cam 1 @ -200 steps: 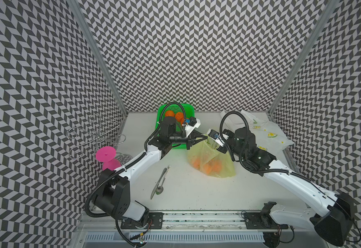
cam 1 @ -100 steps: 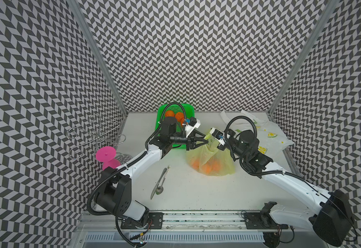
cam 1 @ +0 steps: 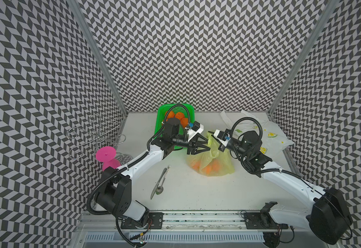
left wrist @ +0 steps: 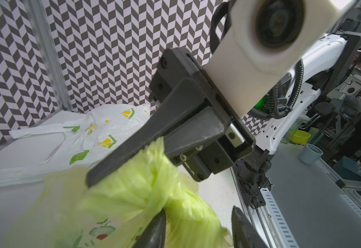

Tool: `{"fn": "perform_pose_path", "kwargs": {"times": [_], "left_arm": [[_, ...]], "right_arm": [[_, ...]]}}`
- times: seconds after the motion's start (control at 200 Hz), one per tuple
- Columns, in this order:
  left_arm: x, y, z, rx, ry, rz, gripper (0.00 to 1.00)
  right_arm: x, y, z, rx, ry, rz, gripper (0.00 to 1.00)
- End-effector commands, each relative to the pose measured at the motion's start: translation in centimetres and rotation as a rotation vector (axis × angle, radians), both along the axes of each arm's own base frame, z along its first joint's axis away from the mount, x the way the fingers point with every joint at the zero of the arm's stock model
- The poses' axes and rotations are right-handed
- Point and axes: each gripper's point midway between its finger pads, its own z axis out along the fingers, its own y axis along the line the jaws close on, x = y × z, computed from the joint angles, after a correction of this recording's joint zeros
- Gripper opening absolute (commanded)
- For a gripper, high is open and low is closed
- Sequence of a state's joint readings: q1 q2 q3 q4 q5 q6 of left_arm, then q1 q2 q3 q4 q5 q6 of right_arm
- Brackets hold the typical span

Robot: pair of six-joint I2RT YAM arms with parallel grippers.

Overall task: Place the oranges into plastic bags & tie knots
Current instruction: Tie the plastic bag at the center of the board.

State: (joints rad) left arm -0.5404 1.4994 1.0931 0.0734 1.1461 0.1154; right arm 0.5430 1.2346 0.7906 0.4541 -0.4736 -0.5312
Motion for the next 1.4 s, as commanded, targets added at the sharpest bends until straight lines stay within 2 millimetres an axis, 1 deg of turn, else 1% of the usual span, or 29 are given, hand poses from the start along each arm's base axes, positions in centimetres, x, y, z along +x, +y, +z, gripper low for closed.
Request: {"fn": "perform_pose_path", "kwargs": {"times": [0.0, 0.15, 0.25, 0.265, 0.421, 0.521, 0.611, 0.741, 0.801, 0.856, 0.926, 1.021, 1.121, 1.222, 1.307, 1.392], "left_arm": [[-1.4, -1.1, -0.2, -0.026, -0.012, -0.042, 0.51], [-2.4, -2.0, -0.3, -0.032, -0.003, -0.062, 0.51], [-2.8, -1.7, 0.0, -0.038, -0.028, -0.066, 0.51], [-2.4, -1.7, -0.1, -0.03, -0.039, -0.039, 0.51], [-2.9, -0.5, 0.3, -0.014, -0.165, -0.022, 0.55], [-3.3, 0.6, 0.5, 0.003, -0.243, -0.025, 0.58], [-3.3, 1.8, 0.9, 0.01, -0.289, -0.011, 0.61], [-2.5, 3.7, 2.0, -0.001, -0.327, 0.031, 0.61], [-1.6, 4.4, 2.3, -0.006, -0.329, 0.058, 0.6], [-0.3, 4.7, 2.3, -0.002, -0.326, 0.1, 0.56], [1.7, 4.5, 1.6, 0.032, -0.333, 0.164, 0.5], [2.7, 3.8, 0.8, 0.048, -0.331, 0.165, 0.45], [2.6, 2.6, 0.8, 0.046, -0.326, 0.131, 0.44], [2.5, 1.7, 1.4, 0.023, -0.334, 0.125, 0.45], [2.2, 1.2, 1.7, 0.014, -0.326, 0.107, 0.44], [1.9, 1.1, 1.3, 0.015, -0.313, 0.087, 0.44]], "right_arm": [[-1.7, 0.8, 1.2, 0.098, 0.026, 0.132, 0.0], [-2.8, 1.3, 0.8, 0.126, 0.098, 0.234, 0.0], [-3.6, 1.0, 0.6, 0.144, 0.139, 0.288, 0.0], [-3.7, 0.9, 0.5, 0.145, 0.144, 0.296, 0.0], [-4.7, 0.0, 0.1, 0.158, 0.181, 0.367, 0.0], [-5.3, -0.1, 0.0, 0.158, 0.197, 0.403, 0.0], [-5.6, -0.2, 0.1, 0.165, 0.206, 0.42, 0.0], [-5.8, -0.1, 0.4, 0.178, 0.222, 0.44, 0.0], [-5.9, 0.0, 0.5, 0.181, 0.227, 0.45, 0.0], [-5.9, 0.0, 0.7, 0.184, 0.231, 0.457, 0.0], [-5.9, 0.0, 0.9, 0.193, 0.236, 0.462, 0.0], [-5.9, 0.0, 1.2, 0.206, 0.247, 0.465, 0.0], [-5.7, 0.1, 1.3, 0.217, 0.256, 0.463, 0.0], [-5.7, 0.2, 1.3, 0.218, 0.262, 0.466, 0.0], [-5.7, 0.2, 1.2, 0.219, 0.264, 0.463, 0.0], [-5.7, 0.2, 1.3, 0.218, 0.261, 0.46, 0.0]]}}
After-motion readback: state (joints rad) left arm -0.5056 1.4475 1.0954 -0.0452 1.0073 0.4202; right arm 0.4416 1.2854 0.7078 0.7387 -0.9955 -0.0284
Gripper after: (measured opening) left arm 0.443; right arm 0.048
